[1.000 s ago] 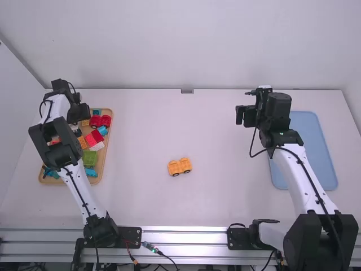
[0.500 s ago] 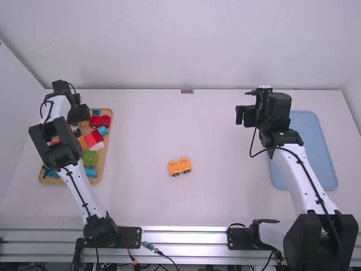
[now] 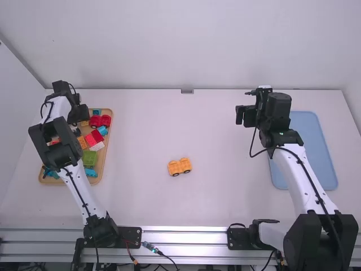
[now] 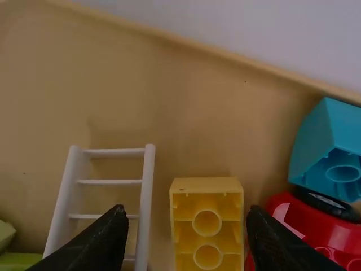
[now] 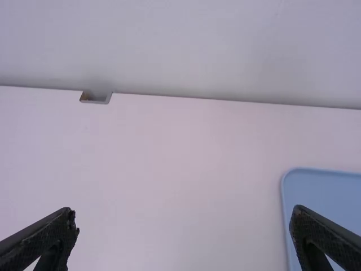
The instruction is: Assemble lego blocks to make yellow taxi
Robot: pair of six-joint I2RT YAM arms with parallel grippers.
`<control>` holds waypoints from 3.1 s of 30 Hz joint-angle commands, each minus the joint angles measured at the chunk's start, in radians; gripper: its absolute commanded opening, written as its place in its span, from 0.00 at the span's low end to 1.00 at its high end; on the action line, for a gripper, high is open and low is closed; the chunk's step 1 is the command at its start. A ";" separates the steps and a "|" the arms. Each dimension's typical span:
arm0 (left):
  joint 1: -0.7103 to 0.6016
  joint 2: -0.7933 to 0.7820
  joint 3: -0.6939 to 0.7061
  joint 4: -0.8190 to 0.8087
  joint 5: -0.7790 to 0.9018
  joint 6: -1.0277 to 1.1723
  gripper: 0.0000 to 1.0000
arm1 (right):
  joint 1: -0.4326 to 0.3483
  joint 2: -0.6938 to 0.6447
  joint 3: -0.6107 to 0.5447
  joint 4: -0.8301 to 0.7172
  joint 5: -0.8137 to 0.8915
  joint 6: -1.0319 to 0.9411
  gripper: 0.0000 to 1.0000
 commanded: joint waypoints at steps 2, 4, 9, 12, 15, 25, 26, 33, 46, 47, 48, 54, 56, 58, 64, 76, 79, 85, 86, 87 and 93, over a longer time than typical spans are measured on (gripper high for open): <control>-0.004 0.020 0.016 -0.033 0.045 -0.011 0.60 | 0.002 0.007 0.032 0.003 -0.001 0.003 0.99; -0.003 0.020 0.044 -0.043 0.044 -0.037 0.62 | 0.002 0.007 0.032 0.003 -0.002 0.002 0.99; -0.004 0.020 0.121 -0.100 0.056 -0.051 0.60 | 0.002 0.007 0.032 0.003 -0.001 0.003 0.99; -0.004 0.020 0.143 -0.113 0.077 -0.032 0.60 | 0.002 0.007 0.032 0.003 -0.001 0.002 0.99; -0.003 0.020 0.149 -0.117 0.079 -0.059 0.60 | 0.002 0.007 0.032 0.002 -0.002 0.002 0.99; -0.003 0.020 0.033 -0.053 0.078 -0.094 0.54 | 0.002 0.007 0.032 0.002 -0.002 0.002 0.99; -0.002 0.020 0.027 -0.055 0.079 -0.092 0.53 | 0.002 0.007 0.032 0.003 -0.001 0.002 0.99; -0.002 0.020 0.024 -0.079 0.068 -0.093 0.53 | 0.002 0.007 0.032 -0.001 -0.001 0.002 0.99; 0.000 0.020 -0.053 -0.001 0.067 -0.092 0.51 | 0.001 0.007 0.032 -0.004 -0.001 0.002 0.99; 0.000 0.020 -0.055 0.001 0.067 -0.092 0.50 | 0.002 0.007 0.032 -0.003 0.000 0.002 0.99; 0.000 0.020 -0.058 0.005 0.067 -0.092 0.50 | 0.001 0.007 0.032 -0.001 0.003 0.002 0.99; 0.000 0.020 -0.058 0.002 0.066 -0.092 0.38 | 0.002 0.007 0.032 -0.001 0.002 0.002 0.99; 0.000 0.020 -0.058 0.003 0.051 -0.092 0.37 | 0.001 0.007 0.032 -0.001 0.002 0.002 0.99; 0.000 0.020 -0.058 0.006 0.023 -0.092 0.37 | 0.001 0.007 0.032 -0.002 0.002 0.003 0.99; 0.000 0.020 -0.058 0.006 0.018 -0.092 0.31 | 0.002 0.007 0.032 -0.002 0.002 0.004 0.99; -0.004 0.018 -0.042 -0.012 0.027 -0.092 0.34 | 0.001 0.007 0.032 0.002 -0.058 0.005 0.99; 0.003 0.002 -0.017 -0.041 0.081 -0.085 0.20 | 0.003 0.007 0.032 0.013 -0.100 0.004 0.99; 0.000 -0.122 -0.032 -0.052 0.151 -0.085 0.02 | 0.002 0.007 0.032 0.029 -0.104 0.006 0.99; -0.003 -0.132 -0.036 -0.051 0.151 -0.085 0.02 | 0.002 0.007 0.032 0.029 -0.104 0.006 0.99; -0.013 -0.181 -0.065 -0.039 0.151 -0.085 0.02 | 0.005 0.007 0.032 0.025 -0.108 0.004 0.99; -0.056 -0.393 -0.288 0.104 0.160 -0.079 0.02 | 0.023 0.007 0.032 0.027 -0.142 0.002 0.99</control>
